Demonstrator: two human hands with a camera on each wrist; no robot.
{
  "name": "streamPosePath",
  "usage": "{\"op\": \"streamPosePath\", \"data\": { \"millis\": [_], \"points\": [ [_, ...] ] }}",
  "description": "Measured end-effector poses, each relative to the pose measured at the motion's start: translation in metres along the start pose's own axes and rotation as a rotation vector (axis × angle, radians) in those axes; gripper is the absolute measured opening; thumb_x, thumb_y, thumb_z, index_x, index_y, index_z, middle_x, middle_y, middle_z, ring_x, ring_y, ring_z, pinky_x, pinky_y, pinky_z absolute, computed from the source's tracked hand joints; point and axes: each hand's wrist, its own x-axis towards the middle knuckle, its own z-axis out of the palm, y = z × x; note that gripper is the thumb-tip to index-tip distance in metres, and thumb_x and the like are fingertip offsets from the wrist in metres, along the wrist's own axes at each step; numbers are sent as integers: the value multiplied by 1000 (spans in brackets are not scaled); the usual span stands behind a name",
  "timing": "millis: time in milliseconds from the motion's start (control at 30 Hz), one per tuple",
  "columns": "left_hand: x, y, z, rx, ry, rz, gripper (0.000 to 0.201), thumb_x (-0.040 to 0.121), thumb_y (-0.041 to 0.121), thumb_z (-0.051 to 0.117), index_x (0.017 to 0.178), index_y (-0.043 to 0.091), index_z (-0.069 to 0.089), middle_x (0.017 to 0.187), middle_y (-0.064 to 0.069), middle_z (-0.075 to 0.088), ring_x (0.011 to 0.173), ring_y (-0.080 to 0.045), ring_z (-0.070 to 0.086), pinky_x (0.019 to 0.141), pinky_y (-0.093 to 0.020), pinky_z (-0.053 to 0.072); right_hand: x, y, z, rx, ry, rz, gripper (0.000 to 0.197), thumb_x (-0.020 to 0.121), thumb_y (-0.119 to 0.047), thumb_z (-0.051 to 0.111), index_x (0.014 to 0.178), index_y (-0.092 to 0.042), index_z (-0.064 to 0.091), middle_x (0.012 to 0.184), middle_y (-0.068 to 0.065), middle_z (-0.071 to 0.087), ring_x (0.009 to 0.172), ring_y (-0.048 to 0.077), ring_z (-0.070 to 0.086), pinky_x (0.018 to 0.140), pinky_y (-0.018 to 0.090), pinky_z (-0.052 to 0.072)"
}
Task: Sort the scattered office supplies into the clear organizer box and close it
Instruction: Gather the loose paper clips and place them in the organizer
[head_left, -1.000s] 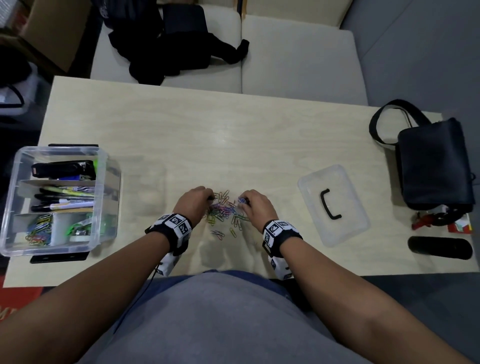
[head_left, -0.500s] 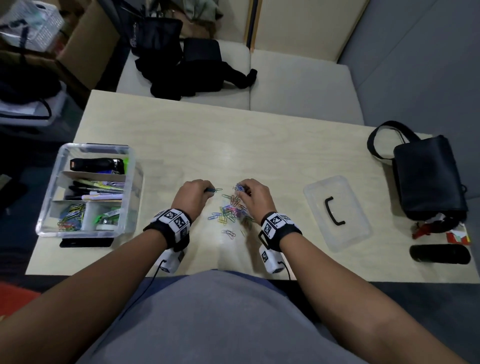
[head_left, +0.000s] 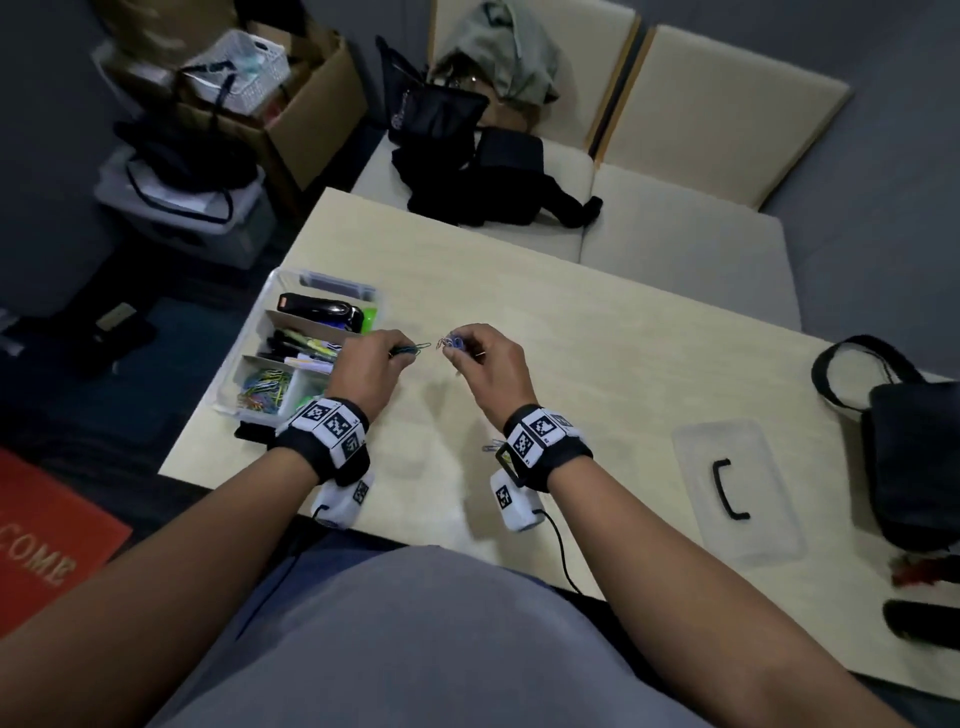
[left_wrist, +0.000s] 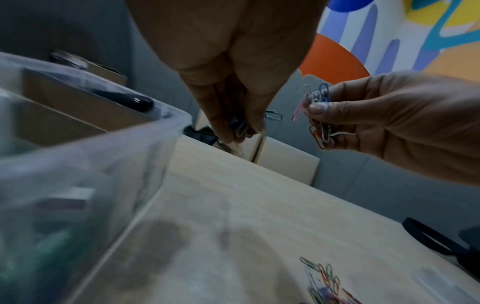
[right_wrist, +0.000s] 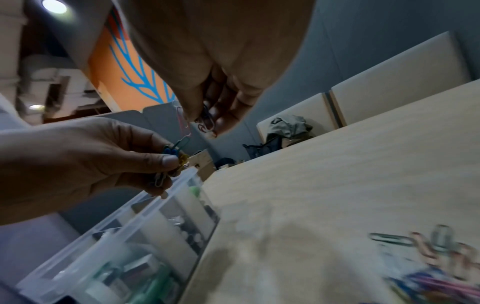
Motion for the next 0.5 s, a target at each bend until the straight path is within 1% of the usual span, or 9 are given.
{"op": "streamPosePath", "data": {
  "millis": [100, 167, 233, 300, 367, 433, 500],
  "points": [
    [-7, -17, -27, -19, 94, -44, 11, 87, 19, 68, 95, 14, 74, 84, -5, 73, 77, -23, 67, 72, -30, 51, 7, -17, 27, 18, -51, -42, 6, 87, -17, 69, 92, -15, 67, 86, 2, 67, 77, 23, 63, 76, 47, 54],
    [-14, -32, -45, -33, 155, -112, 12, 88, 19, 68, 98, 15, 74, 84, -6, 72, 77, -22, 66, 73, -29, 52, 10, -28, 46, 16, -101, -71, 6, 88, -16, 69, 93, -14, 68, 86, 1, 66, 77, 23, 63, 76, 47, 54],
    [-22, -50, -60, -24, 204, -173, 13, 88, 19, 68, 100, 15, 73, 86, -6, 71, 79, -21, 64, 74, -25, 49, 13, -37, 64, 14, -141, -92, 9, 88, -15, 69, 96, -13, 68, 87, 0, 66, 78, 22, 63, 77, 46, 54],
    [-28, -69, -74, -9, 237, -202, 13, 88, 19, 68, 100, 15, 73, 87, -6, 72, 82, -22, 65, 75, -24, 46, 15, -46, 78, 13, -166, -109, 12, 87, -13, 70, 99, -11, 68, 89, 0, 66, 80, 21, 63, 79, 44, 55],
    [-34, -88, -85, 3, 249, -248, 11, 87, 18, 68, 96, 15, 74, 85, -7, 72, 81, -24, 66, 73, -25, 46, 16, -56, 92, 4, -183, -138, 13, 87, -10, 70, 100, -8, 69, 91, 2, 67, 82, 20, 63, 81, 41, 54],
    [-40, -103, -92, 28, 238, -297, 10, 86, 19, 68, 94, 17, 74, 82, -8, 72, 79, -25, 66, 72, -28, 48, 18, -63, 106, 3, -209, -147, 13, 87, -9, 70, 99, -7, 69, 93, 3, 67, 84, 19, 63, 81, 39, 54],
    [-43, -113, -93, 72, 194, -332, 9, 86, 19, 68, 92, 17, 73, 79, -8, 71, 76, -26, 66, 70, -31, 51, 21, -67, 121, 10, -245, -134, 12, 87, -12, 70, 99, -11, 69, 93, 1, 68, 84, 19, 65, 80, 42, 55]
  ]
}}
